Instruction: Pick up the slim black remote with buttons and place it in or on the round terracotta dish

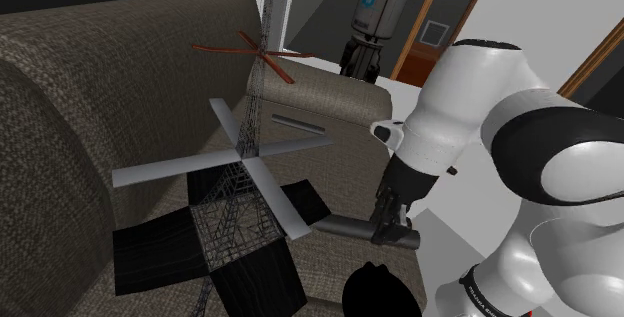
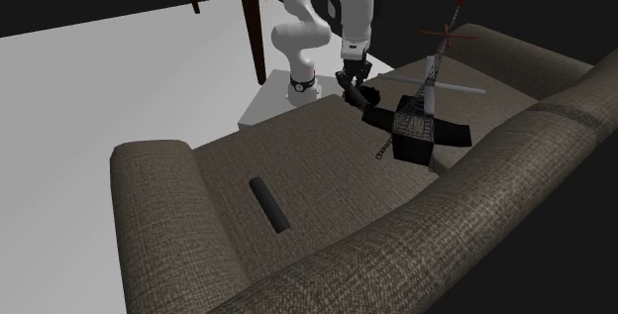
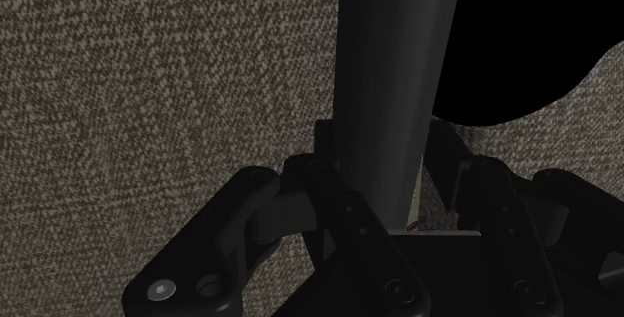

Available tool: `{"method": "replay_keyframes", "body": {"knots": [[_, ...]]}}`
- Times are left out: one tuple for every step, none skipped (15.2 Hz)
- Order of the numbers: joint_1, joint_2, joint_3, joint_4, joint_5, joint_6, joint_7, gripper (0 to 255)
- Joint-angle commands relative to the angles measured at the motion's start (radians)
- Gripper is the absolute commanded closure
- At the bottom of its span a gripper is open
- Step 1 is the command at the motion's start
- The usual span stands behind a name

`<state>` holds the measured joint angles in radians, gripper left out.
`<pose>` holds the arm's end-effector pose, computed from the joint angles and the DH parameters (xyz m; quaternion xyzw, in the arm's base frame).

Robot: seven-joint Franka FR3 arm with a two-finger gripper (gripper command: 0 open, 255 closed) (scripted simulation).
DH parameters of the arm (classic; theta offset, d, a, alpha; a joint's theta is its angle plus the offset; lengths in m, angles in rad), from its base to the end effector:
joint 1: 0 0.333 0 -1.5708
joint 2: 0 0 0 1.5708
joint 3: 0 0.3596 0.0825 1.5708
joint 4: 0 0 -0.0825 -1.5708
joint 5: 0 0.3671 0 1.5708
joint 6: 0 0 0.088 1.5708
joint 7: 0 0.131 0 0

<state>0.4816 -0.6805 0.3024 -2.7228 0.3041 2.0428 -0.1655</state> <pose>0.1938 0.2256 0.4306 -0.9311 -0.3625 0.0152 0.0378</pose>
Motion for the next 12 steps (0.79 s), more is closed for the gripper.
{"method": "replay_keyframes", "body": {"knots": [[0.036,-0.053,0.028,-0.034,0.032,-0.013,0.038,255],[0.057,-0.082,0.042,-0.049,0.049,-0.024,0.059,255],[0.078,-0.110,0.058,-0.063,0.067,-0.035,0.081,255],[0.100,-0.137,0.073,-0.076,0.084,-0.046,0.105,255],[0.123,-0.163,0.090,-0.087,0.102,-0.057,0.129,255],[0.146,-0.187,0.107,-0.097,0.121,-0.068,0.154,255],[0.169,-0.210,0.125,-0.105,0.140,-0.079,0.179,255],[0.180,-0.220,0.133,-0.109,0.149,-0.084,0.192,255],[0.182,-0.215,0.138,-0.119,0.154,-0.068,0.190,255],[0.184,-0.209,0.144,-0.129,0.160,-0.052,0.189,255],[0.186,-0.202,0.149,-0.139,0.166,-0.036,0.187,255],[0.188,-0.195,0.155,-0.149,0.172,-0.019,0.185,255]]}}
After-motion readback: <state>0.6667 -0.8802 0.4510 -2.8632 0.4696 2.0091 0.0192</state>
